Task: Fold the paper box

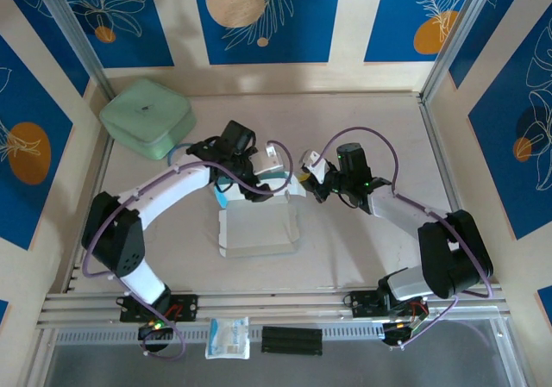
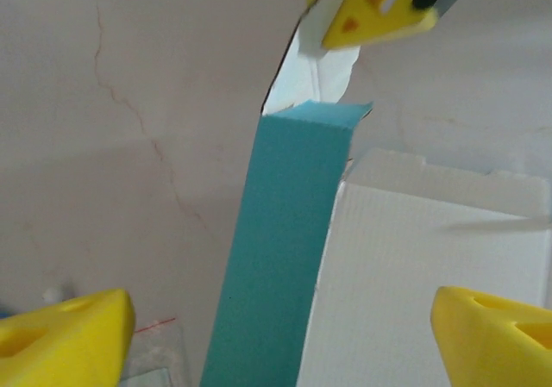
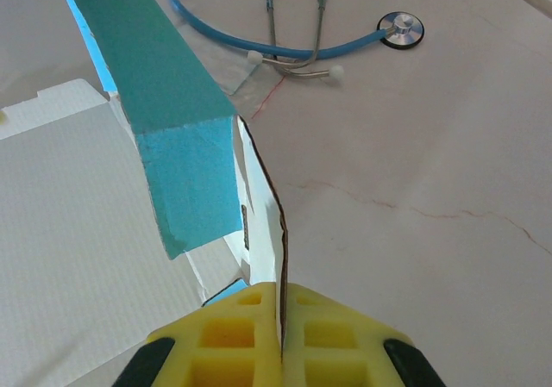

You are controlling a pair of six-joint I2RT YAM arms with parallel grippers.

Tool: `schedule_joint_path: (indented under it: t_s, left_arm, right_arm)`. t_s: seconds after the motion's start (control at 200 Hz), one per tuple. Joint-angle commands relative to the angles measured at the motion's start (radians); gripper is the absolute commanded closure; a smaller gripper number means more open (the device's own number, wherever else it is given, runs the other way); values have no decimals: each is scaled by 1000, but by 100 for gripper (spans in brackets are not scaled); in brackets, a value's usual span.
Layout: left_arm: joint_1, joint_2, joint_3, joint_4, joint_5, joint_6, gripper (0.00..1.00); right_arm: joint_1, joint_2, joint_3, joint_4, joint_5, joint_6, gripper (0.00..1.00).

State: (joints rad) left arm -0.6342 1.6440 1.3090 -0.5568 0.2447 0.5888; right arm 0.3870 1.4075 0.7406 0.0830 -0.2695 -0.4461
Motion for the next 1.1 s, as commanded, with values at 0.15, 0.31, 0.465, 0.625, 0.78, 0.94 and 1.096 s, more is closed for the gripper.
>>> schedule_joint_path:
  t_s: [0.15, 0.31, 0.465, 0.625, 0.78, 0.94, 1.096]
  left_arm:
    - [-23, 79, -18, 47, -157, 9, 33]
    - [-37, 92, -40, 92, -211, -15, 48]
    - [-58, 97, -53, 152, -299, -63, 61]
    - [-70, 120, -45, 177, -390, -129, 71]
    - [-84, 144, -27, 161, -432, -164, 72]
    - [-96, 155, -26, 174, -439, -173, 73]
    - [-101, 157, -35, 187, -436, -154, 73]
  right_arm:
    - [0, 10, 34, -2, -17, -25, 100]
    - [8, 11, 27, 25, 19, 4, 100]
    - [51, 16, 14, 80, 120, 103, 100]
    - [121, 40, 23, 125, 296, 272, 100]
    - [162, 54, 40, 143, 402, 423, 100]
    - [178, 74, 40, 166, 324, 509, 89]
    - [141, 46, 35, 76, 111, 449, 75]
